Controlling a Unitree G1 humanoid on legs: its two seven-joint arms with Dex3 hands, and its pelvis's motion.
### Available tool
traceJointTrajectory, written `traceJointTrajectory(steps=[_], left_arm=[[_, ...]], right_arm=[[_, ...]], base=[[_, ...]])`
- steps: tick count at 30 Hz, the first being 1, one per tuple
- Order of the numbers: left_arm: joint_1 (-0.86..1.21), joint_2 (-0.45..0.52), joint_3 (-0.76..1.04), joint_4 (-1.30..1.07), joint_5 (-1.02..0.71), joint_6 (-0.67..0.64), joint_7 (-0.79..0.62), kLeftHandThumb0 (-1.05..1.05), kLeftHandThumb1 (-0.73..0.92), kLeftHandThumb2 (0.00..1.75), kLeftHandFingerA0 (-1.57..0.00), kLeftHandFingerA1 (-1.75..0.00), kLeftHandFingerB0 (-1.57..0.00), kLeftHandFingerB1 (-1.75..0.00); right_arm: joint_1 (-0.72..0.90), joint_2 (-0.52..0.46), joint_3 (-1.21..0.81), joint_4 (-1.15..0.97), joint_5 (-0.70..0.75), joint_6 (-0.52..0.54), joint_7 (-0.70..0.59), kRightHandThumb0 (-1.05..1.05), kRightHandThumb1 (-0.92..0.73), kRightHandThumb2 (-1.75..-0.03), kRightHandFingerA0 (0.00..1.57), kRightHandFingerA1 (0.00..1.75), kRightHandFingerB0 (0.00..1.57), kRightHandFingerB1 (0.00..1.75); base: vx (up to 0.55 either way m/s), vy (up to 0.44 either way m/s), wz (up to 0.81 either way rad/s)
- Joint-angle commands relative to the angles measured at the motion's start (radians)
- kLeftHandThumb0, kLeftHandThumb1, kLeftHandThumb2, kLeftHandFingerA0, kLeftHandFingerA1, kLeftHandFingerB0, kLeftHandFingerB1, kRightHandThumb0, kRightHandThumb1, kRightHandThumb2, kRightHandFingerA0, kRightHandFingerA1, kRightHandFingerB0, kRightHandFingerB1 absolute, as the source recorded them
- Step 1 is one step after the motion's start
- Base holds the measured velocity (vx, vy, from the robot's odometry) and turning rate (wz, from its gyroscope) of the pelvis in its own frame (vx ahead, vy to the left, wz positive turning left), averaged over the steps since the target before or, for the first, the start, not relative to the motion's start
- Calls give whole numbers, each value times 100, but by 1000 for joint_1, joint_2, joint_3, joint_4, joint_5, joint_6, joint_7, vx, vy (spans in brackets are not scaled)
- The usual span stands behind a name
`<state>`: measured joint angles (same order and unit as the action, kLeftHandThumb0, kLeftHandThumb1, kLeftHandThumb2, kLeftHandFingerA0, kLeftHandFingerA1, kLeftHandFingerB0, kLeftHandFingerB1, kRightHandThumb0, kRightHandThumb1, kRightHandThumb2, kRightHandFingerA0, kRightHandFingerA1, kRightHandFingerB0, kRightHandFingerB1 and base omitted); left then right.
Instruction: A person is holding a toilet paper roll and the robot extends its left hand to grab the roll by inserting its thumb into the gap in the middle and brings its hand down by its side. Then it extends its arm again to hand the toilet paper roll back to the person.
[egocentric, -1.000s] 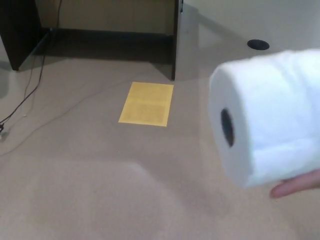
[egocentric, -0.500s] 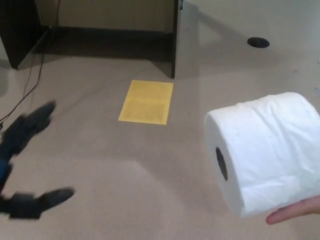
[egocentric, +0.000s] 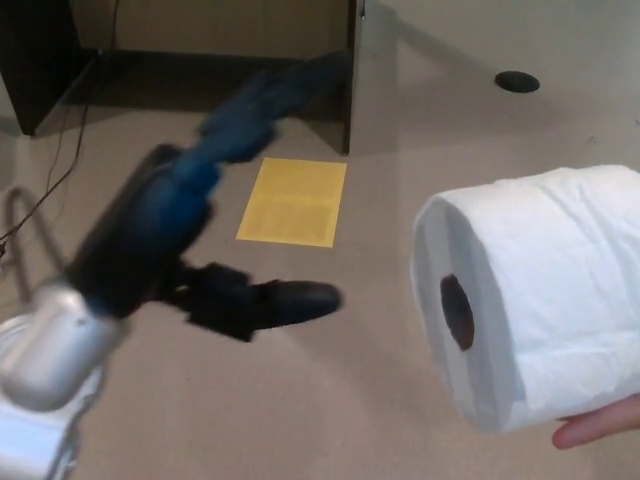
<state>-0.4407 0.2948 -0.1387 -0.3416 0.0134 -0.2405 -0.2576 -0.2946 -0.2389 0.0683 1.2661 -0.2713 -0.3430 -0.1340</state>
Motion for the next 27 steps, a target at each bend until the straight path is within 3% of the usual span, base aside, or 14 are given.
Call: traceJointTrajectory(steps=[1,5,6,10,11,12,14,15,16,17,20,21,24,27], left_arm=[[-124,-56,-127,-11,137,247,-29,-54,36,75,-3,-39,-2,-25],[-145,-90,-180,-11,191,278,-18,-57,41,53,-13,-31,-5,-24],[-133,-89,-191,-23,205,277,-19,-49,33,75,-6,-43,-1,-27],[-130,-97,-229,-44,242,320,-26,-55,37,75,-4,-38,-2,-23],[-133,-99,-234,-29,249,292,-20,-62,38,61,-12,-34,-7,-19],[-137,-102,-234,-22,247,292,-18,-59,37,70,-9,-39,-6,-22],[-141,-115,-235,-4,243,295,-13,-57,36,69,-9,-39,-6,-22],[-142,-123,-239,5,248,299,-9,-57,36,68,-9,-38,-7,-22],[-137,-127,-241,8,249,297,-7,-56,36,68,-9,-38,-6,-22],[-135,-129,-243,11,253,293,-6,-56,36,68,-10,-39,-6,-22],[-116,-133,-249,-5,277,297,-6,-57,36,68,-13,-39,-7,-22],[-114,-140,-251,-1,280,291,-1,-30,16,78,0,-48,0,-49],[-118,-156,-257,-14,303,311,-1,-31,18,80,-1,-48,0,-48],[-133,-182,-262,-4,325,300,16,-30,19,80,-1,-47,0,-48]], right_arm=[[7,5,4,8,-2,-17,-28,-34,-58,-58,62,48,32,31],[15,10,13,10,-6,-16,-35,-35,-57,-58,65,48,33,32],[25,17,13,10,-4,-17,-34,-35,-57,-58,65,49,33,32],[35,17,23,10,-12,-20,-35,-34,-58,-58,65,50,32,31],[34,19,24,9,-11,-22,-35,-35,-57,-58,65,50,32,31],[29,19,26,10,-12,-20,-35,-43,-46,-75,58,58,26,42],[19,20,34,12,-16,-18,-40,-43,-46,-75,58,59,26,42],[17,21,36,13,-16,-16,-42,-35,-57,-58,66,50,32,31],[17,22,35,14,-13,-12,-42,-42,-46,-74,59,59,26,42],[18,23,33,15,-9,-11,-41,-34,-57,-57,65,50,33,31],[29,25,35,19,-9,-19,-39,-34,-57,-58,65,50,32,31],[30,23,36,20,-11,-18,-40,-34,-57,-58,66,50,32,31],[28,25,40,24,-13,-10,-39,-34,-57,-58,67,50,32,31],[25,29,44,25,-15,-11,-37,-41,-45,-74,63,60,26,42]], base=[[0,0,0],[0,0,0],[0,0,0],[0,0,0],[0,0,0],[0,0,0],[0,0,0],[0,0,0],[0,0,0],[0,0,0],[0,0,0],[0,0,0],[0,0,0],[0,0,0]])
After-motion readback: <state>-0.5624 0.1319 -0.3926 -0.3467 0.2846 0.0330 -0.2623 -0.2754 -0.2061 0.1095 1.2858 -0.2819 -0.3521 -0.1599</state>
